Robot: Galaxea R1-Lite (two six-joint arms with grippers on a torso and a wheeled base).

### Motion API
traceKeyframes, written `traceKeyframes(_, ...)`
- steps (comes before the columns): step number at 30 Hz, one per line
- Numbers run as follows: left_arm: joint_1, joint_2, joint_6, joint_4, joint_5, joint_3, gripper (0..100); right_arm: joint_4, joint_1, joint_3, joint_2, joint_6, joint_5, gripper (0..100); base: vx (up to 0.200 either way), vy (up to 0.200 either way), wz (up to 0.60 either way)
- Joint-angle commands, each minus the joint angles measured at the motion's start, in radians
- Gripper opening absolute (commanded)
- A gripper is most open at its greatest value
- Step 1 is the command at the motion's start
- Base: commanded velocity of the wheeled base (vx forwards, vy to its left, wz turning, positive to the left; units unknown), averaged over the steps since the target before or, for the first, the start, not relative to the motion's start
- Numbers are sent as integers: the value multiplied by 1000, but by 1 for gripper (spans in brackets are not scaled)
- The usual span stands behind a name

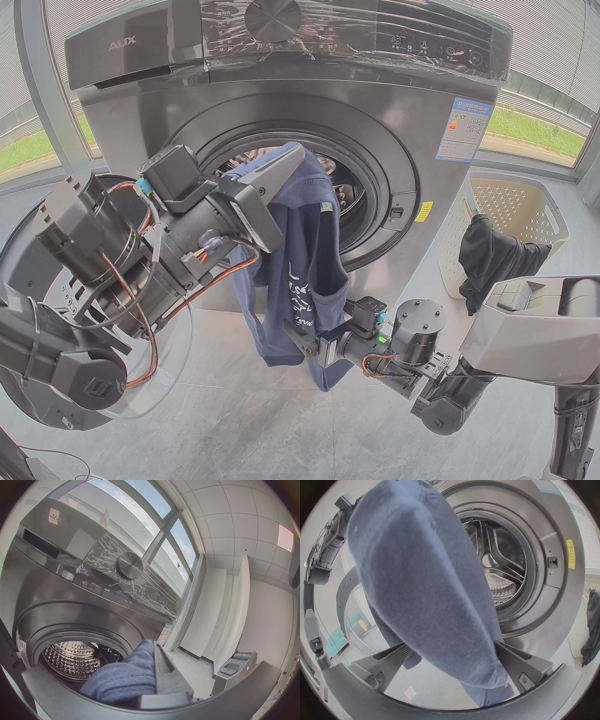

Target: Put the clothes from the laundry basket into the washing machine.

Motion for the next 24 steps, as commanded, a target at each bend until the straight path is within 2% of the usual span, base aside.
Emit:
traceKeyframes(1, -7, 0, -1, 1, 2, -6, 0, -2, 8, -36, 44, 0, -1, 100, 0, 0, 0)
traceKeyframes(4, -8, 4, 0, 1, 2, -6, 0, -5, 16, -36, 46, 0, 1, 100, 0, 0, 0)
traceKeyframes(9, -1, 18, 2, 2, 2, -6, 0, -24, 39, 0, 37, 10, 36, 100, 0, 0, 0)
traceKeyframes(14, -2, 29, 2, 1, 2, -8, 0, -25, 59, 20, 34, 13, 47, 100, 0, 0, 0)
traceKeyframes(24, -8, 41, 3, 2, 2, -23, 0, -10, 73, -107, 115, 5, 30, 100, 0, 0, 0)
